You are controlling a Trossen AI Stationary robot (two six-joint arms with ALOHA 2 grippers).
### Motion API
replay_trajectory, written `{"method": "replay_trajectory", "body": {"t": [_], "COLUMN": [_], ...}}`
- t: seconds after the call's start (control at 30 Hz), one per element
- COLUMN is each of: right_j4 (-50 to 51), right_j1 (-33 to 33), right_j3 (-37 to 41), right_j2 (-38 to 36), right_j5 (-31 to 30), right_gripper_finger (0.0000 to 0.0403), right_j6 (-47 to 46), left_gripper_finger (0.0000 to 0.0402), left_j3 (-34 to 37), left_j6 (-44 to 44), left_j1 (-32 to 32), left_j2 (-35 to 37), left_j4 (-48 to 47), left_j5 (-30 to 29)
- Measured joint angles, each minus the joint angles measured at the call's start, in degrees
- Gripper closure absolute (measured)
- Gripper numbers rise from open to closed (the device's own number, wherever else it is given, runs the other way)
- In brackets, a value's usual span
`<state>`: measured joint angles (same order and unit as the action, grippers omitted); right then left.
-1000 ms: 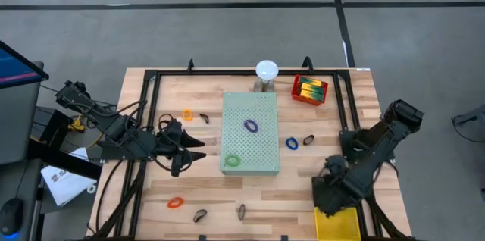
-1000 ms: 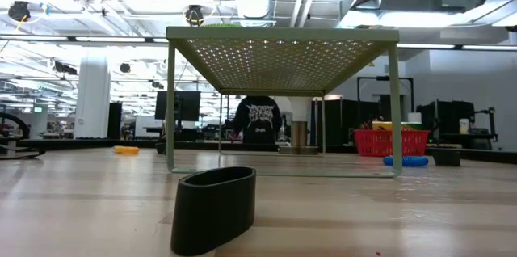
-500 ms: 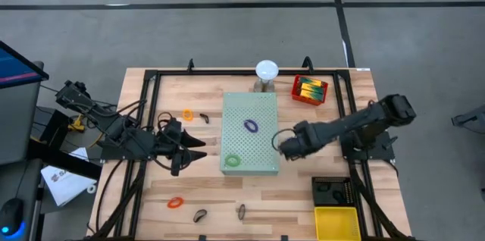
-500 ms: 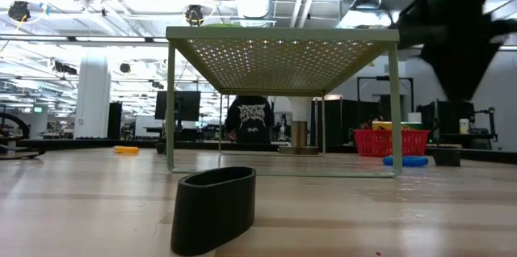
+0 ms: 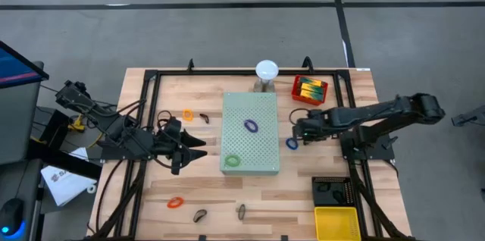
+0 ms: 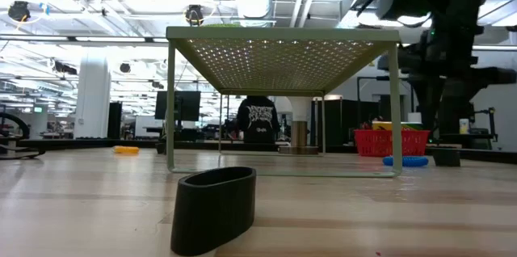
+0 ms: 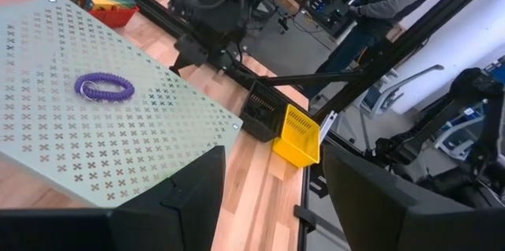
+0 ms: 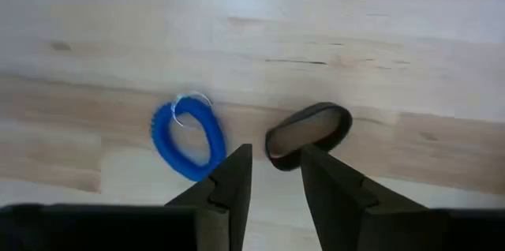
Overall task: Pick & Place Office Desk Supplies
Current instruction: Put the black rubberband into the black bin
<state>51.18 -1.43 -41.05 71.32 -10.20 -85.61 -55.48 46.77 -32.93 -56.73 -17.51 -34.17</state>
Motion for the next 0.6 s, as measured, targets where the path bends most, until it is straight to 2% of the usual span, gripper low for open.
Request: {"method": "replay_trajectory", "body": {"t": [0.2, 0.47, 0.6], "right_j4": [-1.06, -5.33, -8.05], "right_j1": [0.81, 1.09, 2.11], "right_j3": [6.22, 10.48, 11.77], "right_j2": [-5.35, -5.21, -2.82], "right_j5": [0.90, 1.53, 3.12], "right_gripper_finger": [0.0294, 0.0294, 0.0294], "right_j6": [-5.77, -6.41, -5.77], "left_gripper_finger": [0.0192, 0.0192, 0.0192], "left_j3": [0.00, 0.00, 0.00], "left_j6": [0.03, 0.05, 0.21], "left_j1": [0.00, 0.20, 0.65], "left_j2": [-0.01, 0.00, 0.00], "left_j4": [-0.02, -0.01, 0.11], "left_j5": [-0.77, -1.90, -1.90]}}
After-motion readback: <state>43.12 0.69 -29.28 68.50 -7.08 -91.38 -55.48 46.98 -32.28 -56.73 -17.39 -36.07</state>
